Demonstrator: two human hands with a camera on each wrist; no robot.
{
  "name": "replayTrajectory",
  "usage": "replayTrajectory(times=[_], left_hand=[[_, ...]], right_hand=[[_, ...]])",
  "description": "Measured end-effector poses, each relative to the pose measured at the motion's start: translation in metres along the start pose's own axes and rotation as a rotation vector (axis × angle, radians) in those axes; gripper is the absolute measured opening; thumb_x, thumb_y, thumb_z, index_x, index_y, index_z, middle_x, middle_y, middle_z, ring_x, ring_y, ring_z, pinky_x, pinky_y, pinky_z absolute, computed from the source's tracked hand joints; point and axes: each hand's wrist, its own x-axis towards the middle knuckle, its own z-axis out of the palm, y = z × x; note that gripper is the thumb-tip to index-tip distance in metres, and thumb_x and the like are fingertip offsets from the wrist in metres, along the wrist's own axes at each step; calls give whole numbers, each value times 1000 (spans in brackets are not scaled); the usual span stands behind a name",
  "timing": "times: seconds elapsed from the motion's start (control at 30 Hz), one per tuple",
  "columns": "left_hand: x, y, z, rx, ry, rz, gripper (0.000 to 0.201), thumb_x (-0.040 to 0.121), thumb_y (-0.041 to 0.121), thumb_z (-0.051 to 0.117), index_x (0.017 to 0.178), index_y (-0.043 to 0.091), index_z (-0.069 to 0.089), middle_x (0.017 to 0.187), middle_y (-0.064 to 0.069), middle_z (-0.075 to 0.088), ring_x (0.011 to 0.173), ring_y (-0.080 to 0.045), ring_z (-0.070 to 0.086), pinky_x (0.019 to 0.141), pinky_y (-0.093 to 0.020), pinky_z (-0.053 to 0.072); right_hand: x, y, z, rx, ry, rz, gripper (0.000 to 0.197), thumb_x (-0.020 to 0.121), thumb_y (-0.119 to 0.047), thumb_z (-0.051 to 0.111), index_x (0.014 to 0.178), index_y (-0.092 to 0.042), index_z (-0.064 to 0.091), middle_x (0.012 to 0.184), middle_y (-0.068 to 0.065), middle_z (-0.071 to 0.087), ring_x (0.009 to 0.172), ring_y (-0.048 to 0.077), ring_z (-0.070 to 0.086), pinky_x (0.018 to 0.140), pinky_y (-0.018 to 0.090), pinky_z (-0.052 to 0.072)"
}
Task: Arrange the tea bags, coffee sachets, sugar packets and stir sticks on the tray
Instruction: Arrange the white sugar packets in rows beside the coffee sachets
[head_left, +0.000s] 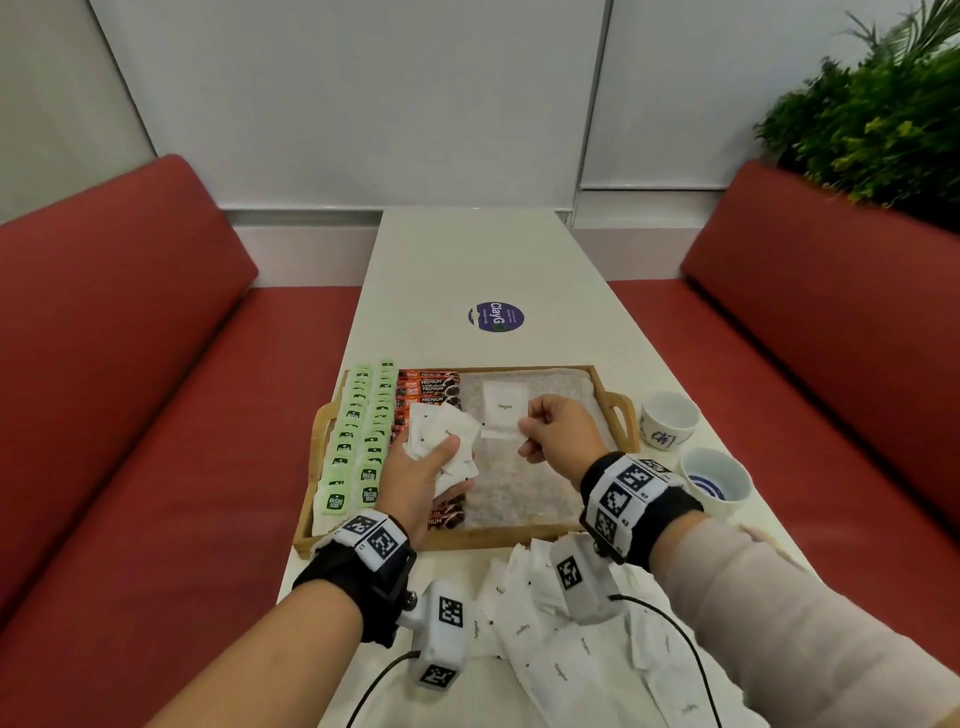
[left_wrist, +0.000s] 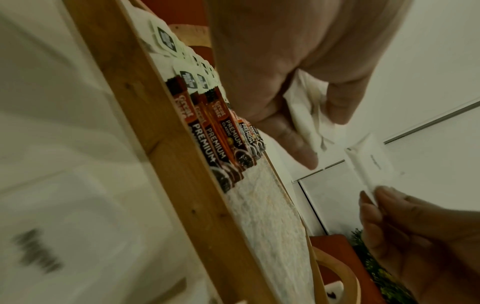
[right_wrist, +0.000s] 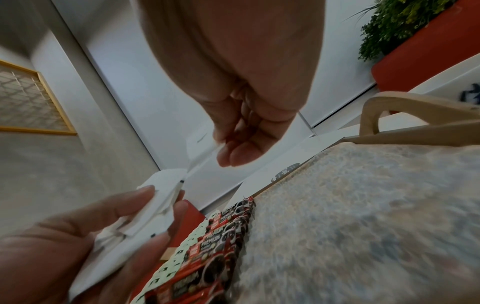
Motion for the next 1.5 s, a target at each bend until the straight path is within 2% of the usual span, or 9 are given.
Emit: replayTrajectory(times=[0.1,0.23,0.4,0.57,0.73,1.17,1.33,1.43,1.5], left_hand=[[22,5,-3,-10,-5,-3,30,89,4,60,118,11,57,112,-17,66,93,-29,67,55,-31,58],[53,13,-5,-6,11,-6,29,89,5,61,117,12,57,111,-14,67,92,-28,68,55,-30,58],[86,17,-11,-33,52,-47,28,89,5,62,116,9,58,111,-15,67,92,-27,67,59,-34,60],[105,17,-15,-28,46,-83,27,89,7,62,115,11,58,111,-15,66,95,-28,66,63,-36,60],[112,19,-15,-28,14,-83,23,89,6,62,110,13,58,106,-13,66,89,-24,66,55,-30,59],[110,15,-14,-20,3,-102,30,89,7,62,118,10,56,110,-15,66,88,-24,67,58,-31,59],[111,13,-14,-19,-8,-99,31,89,7,62,119,10,56,109,-14,67,86,-22,68,57,-30,58],[112,14,-14,-29,-15,-107,30,88,6,63,117,10,56,106,-11,68,83,-20,69,56,-30,58],[114,15,-14,-36,-15,-113,29,87,5,64,114,12,57,102,-9,68,82,-19,68,56,-30,59]], right_hand=[[34,-5,5,-60,24,23,11,92,0,51,84,-7,52,66,6,55,50,14,56,50,24,49],[80,-6,13,-175,43,62,19,90,0,51,73,-9,52,61,7,54,48,15,55,53,28,46],[134,1,27,-314,42,117,28,87,-2,55,62,-15,50,63,5,54,62,26,56,61,31,45],[170,11,44,-419,42,150,32,86,-5,60,58,-18,49,63,1,53,72,24,54,67,31,44],[184,19,54,-502,22,182,33,84,-7,63,58,-19,48,81,6,59,77,22,54,68,27,41],[191,22,60,-469,44,182,19,85,-9,64,69,-17,56,91,5,62,87,23,59,82,32,49],[188,17,62,-553,41,156,29,82,-5,62,59,-17,50,96,14,68,89,28,62,83,36,51],[186,17,61,-555,30,160,7,82,-9,63,80,-2,65,104,19,68,99,33,64,86,40,52],[186,19,61,-527,38,141,10,84,-15,63,87,-5,62,105,16,68,98,30,63,82,37,51]])
